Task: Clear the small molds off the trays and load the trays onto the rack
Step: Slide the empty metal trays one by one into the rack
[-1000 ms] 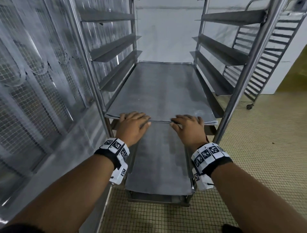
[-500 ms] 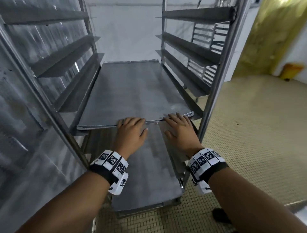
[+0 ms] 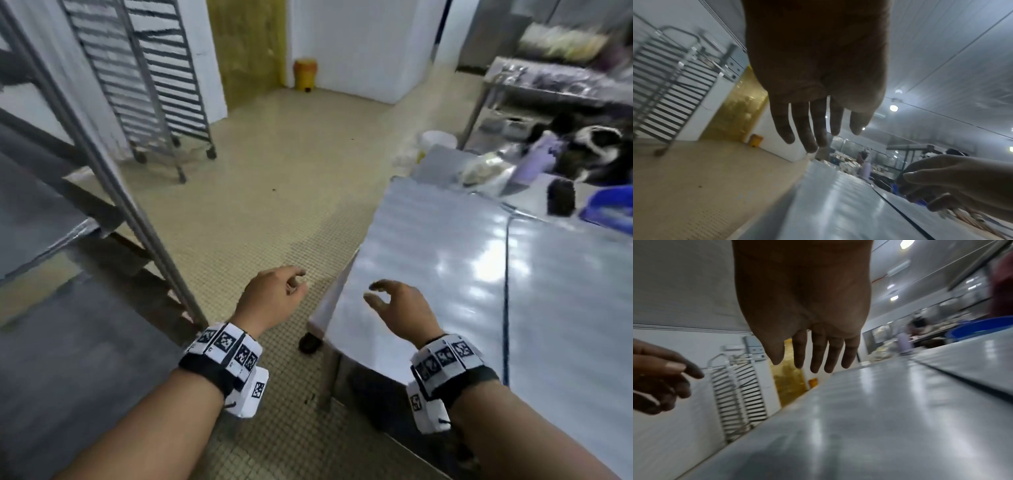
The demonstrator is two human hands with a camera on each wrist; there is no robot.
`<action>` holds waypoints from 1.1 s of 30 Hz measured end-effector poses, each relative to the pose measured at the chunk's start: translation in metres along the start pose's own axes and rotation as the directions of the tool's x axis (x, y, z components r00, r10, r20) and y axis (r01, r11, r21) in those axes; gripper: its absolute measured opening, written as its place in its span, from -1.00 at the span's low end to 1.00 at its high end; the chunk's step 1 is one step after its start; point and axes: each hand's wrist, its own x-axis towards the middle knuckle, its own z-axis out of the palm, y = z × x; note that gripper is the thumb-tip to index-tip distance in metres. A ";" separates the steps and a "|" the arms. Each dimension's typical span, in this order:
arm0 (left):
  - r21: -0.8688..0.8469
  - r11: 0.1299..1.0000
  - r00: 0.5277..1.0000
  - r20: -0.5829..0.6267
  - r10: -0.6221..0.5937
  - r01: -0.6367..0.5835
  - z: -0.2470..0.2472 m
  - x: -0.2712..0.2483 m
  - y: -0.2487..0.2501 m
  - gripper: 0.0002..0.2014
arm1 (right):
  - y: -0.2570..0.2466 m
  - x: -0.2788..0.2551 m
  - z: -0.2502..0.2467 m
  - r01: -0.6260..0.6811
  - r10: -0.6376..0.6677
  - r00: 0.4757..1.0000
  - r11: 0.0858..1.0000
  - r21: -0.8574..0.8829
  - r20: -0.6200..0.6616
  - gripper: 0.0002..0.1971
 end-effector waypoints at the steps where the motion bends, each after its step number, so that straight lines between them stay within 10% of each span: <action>1: -0.003 1.000 0.998 0.065 0.007 -0.007 0.016 0.008 0.016 -0.67 | 0.023 -0.006 -0.014 -0.059 0.059 0.998 0.998 0.009 -0.022 -0.62; 18: -0.060 0.997 0.780 0.626 -0.001 0.050 0.326 0.062 0.265 -0.23 | 0.394 -0.166 -0.172 -0.686 0.698 0.702 0.716 0.131 -0.138 -0.61; 33: 0.027 0.977 0.834 0.515 -0.196 0.212 0.417 0.175 0.321 -0.48 | 0.527 -0.159 -0.249 -0.835 0.842 0.510 0.534 0.133 -0.173 -0.52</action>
